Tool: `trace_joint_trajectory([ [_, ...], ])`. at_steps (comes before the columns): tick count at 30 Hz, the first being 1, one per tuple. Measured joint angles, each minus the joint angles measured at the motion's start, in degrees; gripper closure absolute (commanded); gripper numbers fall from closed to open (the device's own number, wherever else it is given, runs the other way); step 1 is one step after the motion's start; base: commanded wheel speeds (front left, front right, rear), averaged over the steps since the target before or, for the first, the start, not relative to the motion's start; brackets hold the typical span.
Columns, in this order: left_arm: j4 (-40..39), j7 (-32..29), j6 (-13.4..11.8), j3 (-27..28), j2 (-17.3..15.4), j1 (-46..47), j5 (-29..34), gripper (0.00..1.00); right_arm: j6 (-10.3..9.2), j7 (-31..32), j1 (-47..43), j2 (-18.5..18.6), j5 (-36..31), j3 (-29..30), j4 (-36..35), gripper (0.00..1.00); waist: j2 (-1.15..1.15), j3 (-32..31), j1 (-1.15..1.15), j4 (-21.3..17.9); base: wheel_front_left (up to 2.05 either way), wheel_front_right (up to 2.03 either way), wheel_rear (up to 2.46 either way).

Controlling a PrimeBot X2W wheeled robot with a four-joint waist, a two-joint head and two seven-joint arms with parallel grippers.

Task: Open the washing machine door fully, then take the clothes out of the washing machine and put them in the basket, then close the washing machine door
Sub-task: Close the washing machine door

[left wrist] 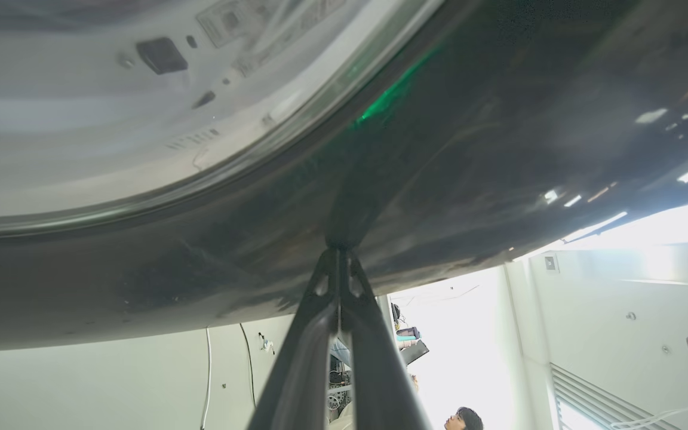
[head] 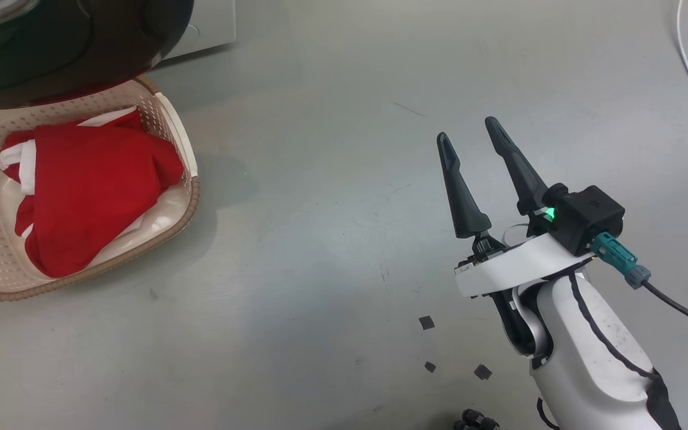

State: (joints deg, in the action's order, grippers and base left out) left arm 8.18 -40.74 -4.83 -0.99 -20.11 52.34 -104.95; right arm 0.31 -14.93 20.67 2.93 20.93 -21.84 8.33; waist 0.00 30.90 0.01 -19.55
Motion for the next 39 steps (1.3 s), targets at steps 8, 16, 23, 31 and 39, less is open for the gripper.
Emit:
trace_joint_trajectory([
  [8,3.97,2.60,0.09,-0.41,0.99,3.10,2.32,1.00,-0.48,0.00,0.08,-0.04,0.09,-0.27,0.14,0.00,0.00,-0.35,0.00,-0.64,0.00,0.00,0.00],
  [16,6.95,3.04,1.70,-1.11,1.99,4.24,3.09,1.00,-1.04,0.00,0.08,-0.03,-0.04,0.40,0.67,0.00,0.00,-0.95,0.00,-0.46,0.00,0.00,0.00],
  [23,8.69,1.89,3.74,-1.75,3.54,4.22,2.01,1.00,-1.07,0.00,0.05,-0.04,-0.96,1.49,0.93,0.00,0.00,-1.50,-0.01,1.26,0.00,0.00,0.00],
  [31,9.84,0.38,8.50,-1.53,4.45,0.90,1.20,1.00,-1.04,0.00,-0.03,-0.03,-2.96,2.67,1.85,0.00,0.00,-2.67,-0.01,4.46,0.00,0.00,0.00],
  [39,9.53,0.47,11.49,0.81,5.82,-9.07,-0.94,0.65,-0.98,0.00,-0.86,-0.02,-3.45,3.64,3.08,0.00,0.00,-5.35,-0.01,7.65,0.00,0.00,0.00],
])
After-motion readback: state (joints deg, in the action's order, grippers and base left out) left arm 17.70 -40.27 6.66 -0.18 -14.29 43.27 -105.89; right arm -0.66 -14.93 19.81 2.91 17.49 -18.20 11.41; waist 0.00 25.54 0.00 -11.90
